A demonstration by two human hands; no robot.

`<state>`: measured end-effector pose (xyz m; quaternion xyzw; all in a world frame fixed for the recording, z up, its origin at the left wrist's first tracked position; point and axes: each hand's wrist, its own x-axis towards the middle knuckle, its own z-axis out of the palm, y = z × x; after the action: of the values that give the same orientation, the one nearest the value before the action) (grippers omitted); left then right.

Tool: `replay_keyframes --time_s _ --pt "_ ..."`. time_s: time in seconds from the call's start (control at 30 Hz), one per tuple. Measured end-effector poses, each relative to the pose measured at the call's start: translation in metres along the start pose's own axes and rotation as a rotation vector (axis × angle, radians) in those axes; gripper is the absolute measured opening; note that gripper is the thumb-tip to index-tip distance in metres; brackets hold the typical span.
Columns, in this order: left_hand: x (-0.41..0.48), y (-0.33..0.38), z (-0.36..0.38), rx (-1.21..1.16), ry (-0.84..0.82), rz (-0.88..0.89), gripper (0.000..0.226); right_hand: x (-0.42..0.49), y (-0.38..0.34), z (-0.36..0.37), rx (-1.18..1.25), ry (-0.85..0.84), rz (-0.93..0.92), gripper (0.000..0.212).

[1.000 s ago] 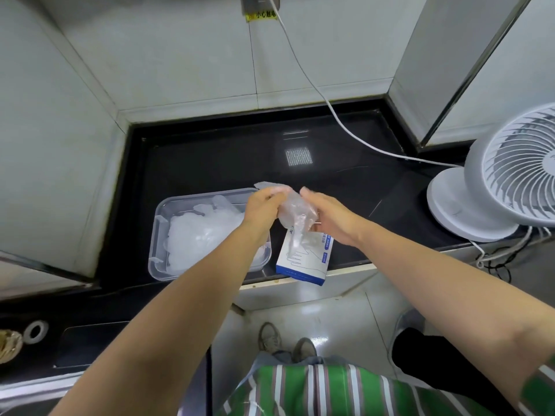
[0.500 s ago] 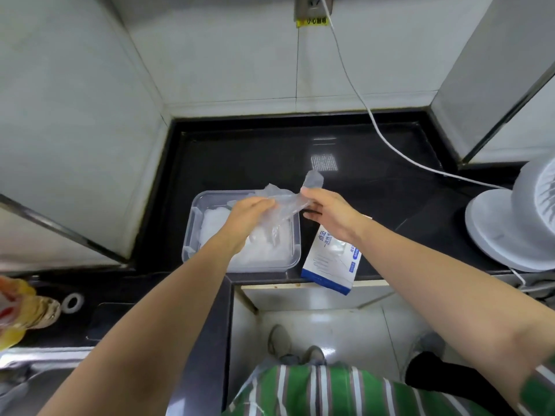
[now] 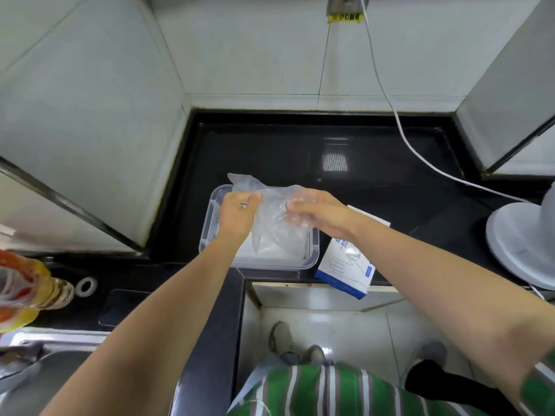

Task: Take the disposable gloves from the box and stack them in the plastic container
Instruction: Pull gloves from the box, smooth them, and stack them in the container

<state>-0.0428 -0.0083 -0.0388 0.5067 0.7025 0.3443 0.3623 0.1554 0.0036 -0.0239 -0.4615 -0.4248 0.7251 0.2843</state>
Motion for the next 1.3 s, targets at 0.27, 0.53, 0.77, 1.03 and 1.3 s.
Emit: replay_keyframes --time_s 0.27,0.53,0.77,1.03,1.3 --pt "-0.010 -0.011 -0.009 -0.465 -0.270 -0.327 0.033 0.014 0.005 0.019 -0.274 0.258 -0.045 0.018" --pt "-0.007 -0.019 -0.013 0.213 0.045 -0.042 0.029 0.021 0.006 0.020 -0.565 0.402 -0.092 0.028" --pt "-0.014 -0.022 0.001 0.787 -0.028 0.088 0.045 0.024 0.009 0.025 -0.851 0.696 -0.556 0.038" --pt "-0.004 -0.031 0.011 0.739 -0.126 0.010 0.041 0.040 0.040 0.047 -0.997 0.195 -0.010 0.029" --pt "-0.001 -0.033 0.004 0.857 0.159 0.265 0.046 0.061 0.053 0.050 -0.876 0.008 0.393 0.062"
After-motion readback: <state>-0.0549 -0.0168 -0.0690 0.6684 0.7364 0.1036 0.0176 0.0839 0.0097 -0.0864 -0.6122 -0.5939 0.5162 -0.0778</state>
